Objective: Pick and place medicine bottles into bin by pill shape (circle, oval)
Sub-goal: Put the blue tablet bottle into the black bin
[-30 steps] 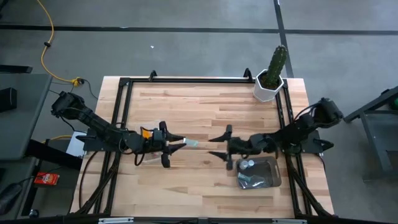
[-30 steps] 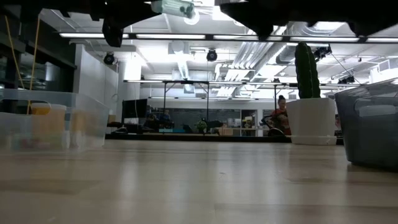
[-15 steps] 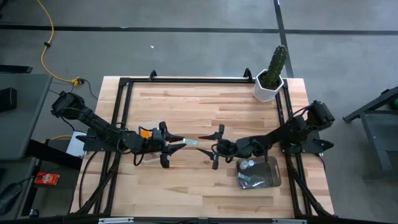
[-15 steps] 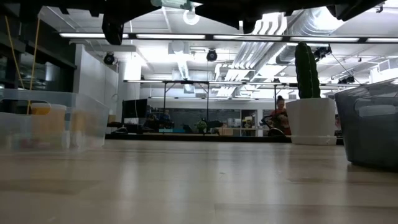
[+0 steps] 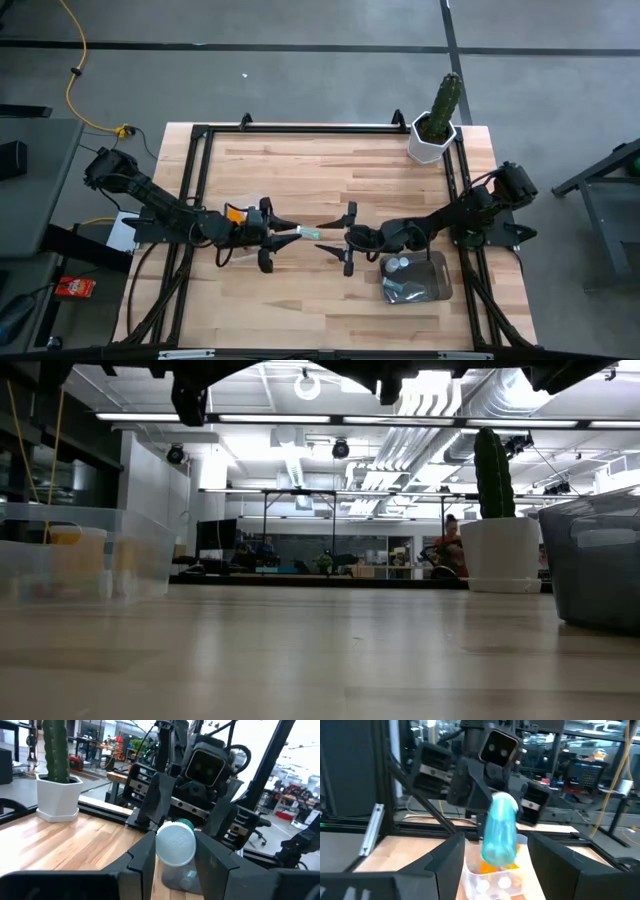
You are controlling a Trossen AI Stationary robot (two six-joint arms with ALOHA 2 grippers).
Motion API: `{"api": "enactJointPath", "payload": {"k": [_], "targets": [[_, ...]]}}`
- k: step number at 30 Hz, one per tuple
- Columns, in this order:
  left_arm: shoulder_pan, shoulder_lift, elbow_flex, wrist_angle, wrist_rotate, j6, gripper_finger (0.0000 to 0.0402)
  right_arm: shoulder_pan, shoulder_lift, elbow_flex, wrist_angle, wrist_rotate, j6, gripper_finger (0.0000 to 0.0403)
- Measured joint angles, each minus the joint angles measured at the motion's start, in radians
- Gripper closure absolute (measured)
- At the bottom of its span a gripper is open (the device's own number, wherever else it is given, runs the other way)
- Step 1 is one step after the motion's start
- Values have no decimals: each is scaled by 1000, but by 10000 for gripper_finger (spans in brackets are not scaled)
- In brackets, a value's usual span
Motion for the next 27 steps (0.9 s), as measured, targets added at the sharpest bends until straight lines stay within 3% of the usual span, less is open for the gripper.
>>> {"api": "enactJointPath", "payload": {"k": [7, 18, 27], "targets": [[-1, 100, 82, -5, -26, 63, 300, 0, 0, 0, 0, 1, 21, 192], [-15, 93, 92, -3, -106, 72, 300, 5, 0, 0, 1, 32, 22, 197], [-15, 93, 92, -3, -115, 72, 300, 4, 0, 0, 2, 39, 22, 284]]}}
